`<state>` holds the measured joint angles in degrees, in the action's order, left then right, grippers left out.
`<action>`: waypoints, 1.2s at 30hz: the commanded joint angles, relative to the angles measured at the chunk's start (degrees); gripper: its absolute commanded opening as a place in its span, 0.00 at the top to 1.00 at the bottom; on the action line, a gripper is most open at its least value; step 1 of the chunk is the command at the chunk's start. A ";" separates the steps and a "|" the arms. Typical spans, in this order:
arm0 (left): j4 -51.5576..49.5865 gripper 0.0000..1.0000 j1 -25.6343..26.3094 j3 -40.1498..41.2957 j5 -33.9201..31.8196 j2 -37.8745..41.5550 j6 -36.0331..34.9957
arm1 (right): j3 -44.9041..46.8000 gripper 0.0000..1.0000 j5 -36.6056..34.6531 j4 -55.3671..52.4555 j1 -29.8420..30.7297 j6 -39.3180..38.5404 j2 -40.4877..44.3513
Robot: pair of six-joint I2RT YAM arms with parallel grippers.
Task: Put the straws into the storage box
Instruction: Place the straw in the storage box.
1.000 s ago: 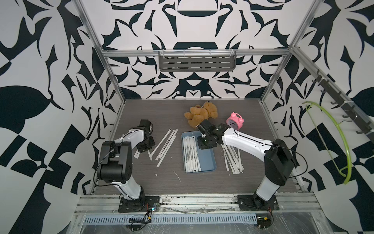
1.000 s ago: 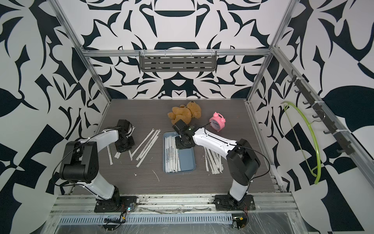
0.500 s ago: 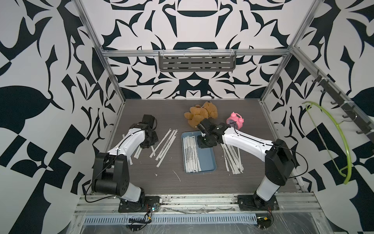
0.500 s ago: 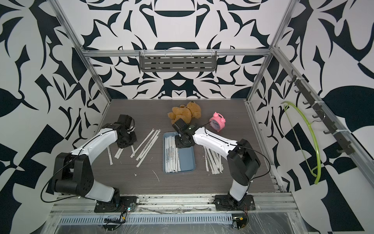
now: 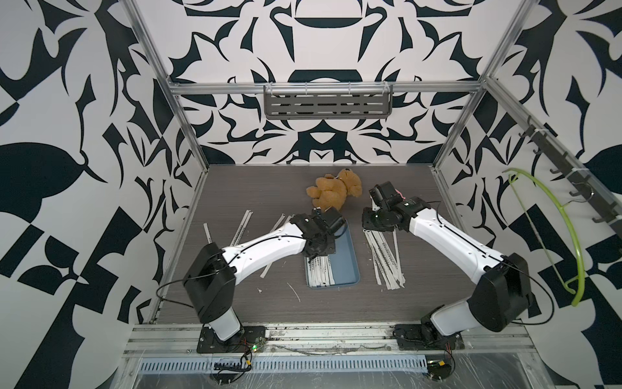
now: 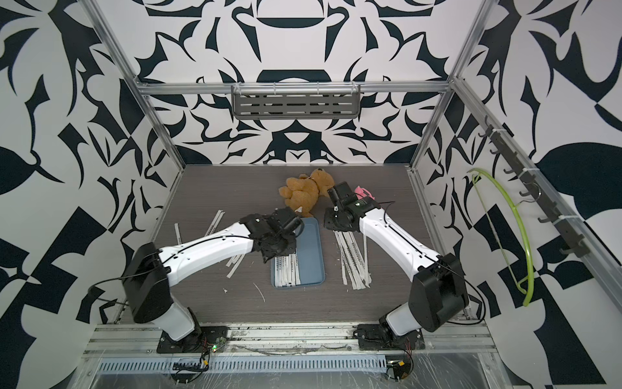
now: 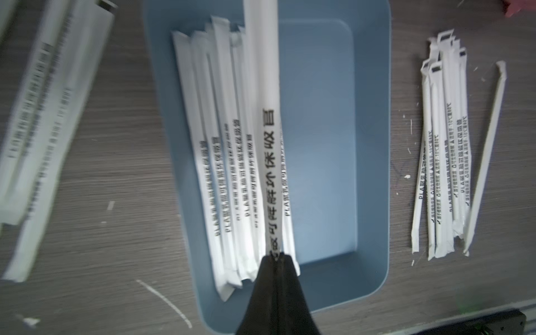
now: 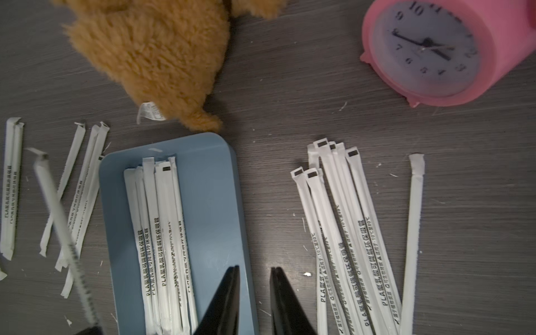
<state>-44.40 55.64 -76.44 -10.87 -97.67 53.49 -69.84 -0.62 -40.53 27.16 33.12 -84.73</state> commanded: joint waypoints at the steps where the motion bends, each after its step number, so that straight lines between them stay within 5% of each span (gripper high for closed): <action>1: 1.25 1.00 1.85 -1.41 0.48 -4.12 6.01 | 0.32 0.76 0.17 -1.41 -0.69 -1.65 1.68; 17: 3.50 1.00 2.63 -4.77 1.56 -16.38 8.21 | 2.93 0.76 1.23 -0.04 -0.81 -1.82 2.56; 36: 1.98 0.97 2.63 -5.78 1.96 -17.43 6.11 | 2.89 0.76 2.12 0.63 -0.88 -1.97 1.72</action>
<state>-40.07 58.15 -80.73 -9.02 -114.50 60.55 -66.89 1.28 -40.60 26.39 31.68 -83.61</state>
